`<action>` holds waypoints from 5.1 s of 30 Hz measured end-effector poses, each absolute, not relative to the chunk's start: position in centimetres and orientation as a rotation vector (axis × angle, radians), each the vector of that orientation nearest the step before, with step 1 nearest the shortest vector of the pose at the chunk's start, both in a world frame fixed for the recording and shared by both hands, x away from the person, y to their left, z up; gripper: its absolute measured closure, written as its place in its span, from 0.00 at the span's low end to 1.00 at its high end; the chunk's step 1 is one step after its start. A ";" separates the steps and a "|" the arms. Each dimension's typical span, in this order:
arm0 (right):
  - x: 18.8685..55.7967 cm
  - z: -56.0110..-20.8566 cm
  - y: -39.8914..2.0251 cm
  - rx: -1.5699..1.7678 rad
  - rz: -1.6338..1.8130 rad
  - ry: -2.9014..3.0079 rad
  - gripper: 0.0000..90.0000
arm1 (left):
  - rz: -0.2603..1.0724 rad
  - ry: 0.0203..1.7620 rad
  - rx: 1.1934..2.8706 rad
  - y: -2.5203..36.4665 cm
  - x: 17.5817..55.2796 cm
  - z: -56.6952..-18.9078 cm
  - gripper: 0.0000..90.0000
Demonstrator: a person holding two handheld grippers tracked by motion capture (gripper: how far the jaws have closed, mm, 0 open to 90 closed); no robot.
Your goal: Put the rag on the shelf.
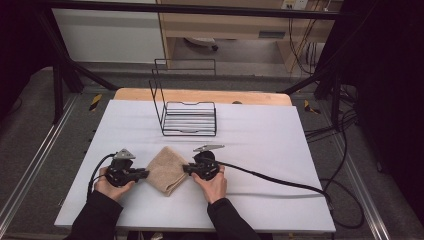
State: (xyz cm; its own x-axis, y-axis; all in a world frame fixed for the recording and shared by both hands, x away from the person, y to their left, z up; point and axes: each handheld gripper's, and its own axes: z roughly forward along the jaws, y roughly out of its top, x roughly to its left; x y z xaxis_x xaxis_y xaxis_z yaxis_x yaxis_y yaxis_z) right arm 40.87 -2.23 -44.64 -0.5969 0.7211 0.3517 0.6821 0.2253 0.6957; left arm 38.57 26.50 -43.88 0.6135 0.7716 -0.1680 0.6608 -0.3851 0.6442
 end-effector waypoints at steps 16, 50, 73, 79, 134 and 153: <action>42.3 -43.9 -2.7 1.300 1.353 2.430 0.90 | 0.206 1.140 2.188 24.8 36.9 -42.9 0.86; 42.6 -45.4 -2.2 1.173 1.338 2.393 0.90 | 0.289 1.094 2.099 22.2 45.3 -44.3 0.82; 41.2 -42.6 -3.0 1.070 1.466 2.295 0.90 | 0.383 1.000 1.874 23.8 41.6 -41.3 0.94; 40.8 -41.3 -3.5 1.021 1.502 2.262 0.91 | 0.431 0.960 1.826 23.8 40.4 -40.0 0.94; 40.0 -29.6 -7.9 0.752 1.616 1.990 0.91 | 0.594 0.795 1.550 19.9 39.3 -30.5 0.94; 41.8 -26.2 -8.6 0.741 1.627 1.902 0.92 | 0.644 0.767 1.496 18.9 41.1 -26.9 0.95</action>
